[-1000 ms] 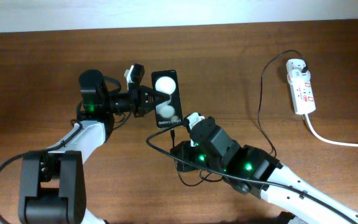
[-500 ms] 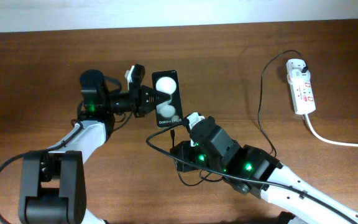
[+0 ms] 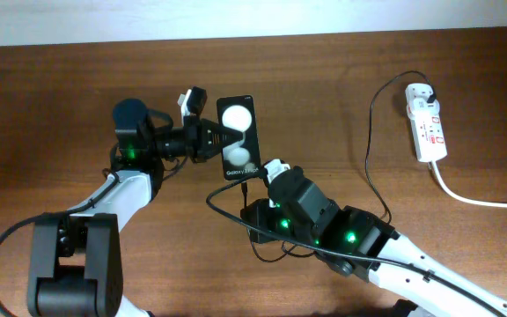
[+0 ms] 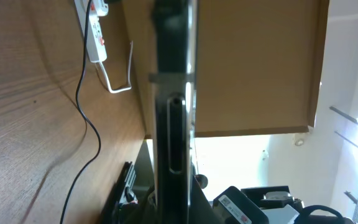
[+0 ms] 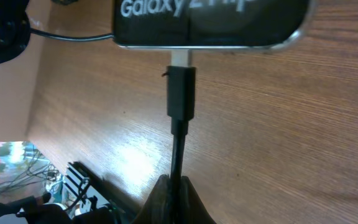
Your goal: Plug charger to phone and switch on socket
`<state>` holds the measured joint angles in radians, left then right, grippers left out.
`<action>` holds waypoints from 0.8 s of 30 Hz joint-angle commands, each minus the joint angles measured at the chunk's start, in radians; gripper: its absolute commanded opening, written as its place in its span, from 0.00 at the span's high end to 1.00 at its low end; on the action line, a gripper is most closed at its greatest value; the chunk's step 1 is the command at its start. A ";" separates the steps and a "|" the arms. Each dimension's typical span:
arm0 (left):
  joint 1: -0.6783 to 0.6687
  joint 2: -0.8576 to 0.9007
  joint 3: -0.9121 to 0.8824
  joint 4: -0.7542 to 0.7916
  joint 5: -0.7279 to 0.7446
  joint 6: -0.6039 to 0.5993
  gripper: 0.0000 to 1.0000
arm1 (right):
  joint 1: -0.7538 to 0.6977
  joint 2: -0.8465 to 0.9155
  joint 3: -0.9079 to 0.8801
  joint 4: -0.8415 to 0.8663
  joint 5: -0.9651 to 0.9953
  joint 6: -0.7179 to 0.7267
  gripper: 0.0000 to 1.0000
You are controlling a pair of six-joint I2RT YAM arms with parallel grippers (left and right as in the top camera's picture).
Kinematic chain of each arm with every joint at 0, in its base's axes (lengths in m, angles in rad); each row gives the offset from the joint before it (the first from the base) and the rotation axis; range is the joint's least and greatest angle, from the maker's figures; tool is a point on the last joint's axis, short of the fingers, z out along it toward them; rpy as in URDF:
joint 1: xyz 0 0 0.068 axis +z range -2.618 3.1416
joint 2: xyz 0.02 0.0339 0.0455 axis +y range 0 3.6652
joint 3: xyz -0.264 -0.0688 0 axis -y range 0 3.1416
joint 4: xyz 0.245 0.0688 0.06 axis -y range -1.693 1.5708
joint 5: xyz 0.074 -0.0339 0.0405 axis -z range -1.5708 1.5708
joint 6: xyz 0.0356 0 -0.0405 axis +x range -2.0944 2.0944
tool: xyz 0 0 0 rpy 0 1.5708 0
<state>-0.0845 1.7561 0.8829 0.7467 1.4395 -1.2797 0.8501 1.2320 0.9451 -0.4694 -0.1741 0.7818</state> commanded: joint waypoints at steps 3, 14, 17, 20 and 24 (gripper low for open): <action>-0.005 -0.004 0.019 0.009 0.088 0.054 1.00 | -0.001 0.005 -0.002 0.040 0.105 -0.018 0.96; -0.005 -0.004 0.019 0.009 0.045 0.085 1.00 | 0.028 0.005 -0.002 0.040 0.117 -0.018 0.73; -0.005 -0.004 0.019 0.009 0.038 0.085 1.00 | 0.042 0.005 -0.002 0.043 0.185 -0.018 0.77; -0.005 -0.004 0.019 0.009 0.038 0.085 1.00 | 0.042 0.005 -0.002 0.067 0.186 -0.018 0.88; -0.005 -0.004 0.019 0.009 0.050 0.085 1.00 | 0.040 0.005 -0.002 0.104 0.187 -0.019 0.96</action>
<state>-0.0883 1.7561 0.8864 0.7486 1.4719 -1.2160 0.8856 1.2346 0.9447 -0.3969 -0.0032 0.7704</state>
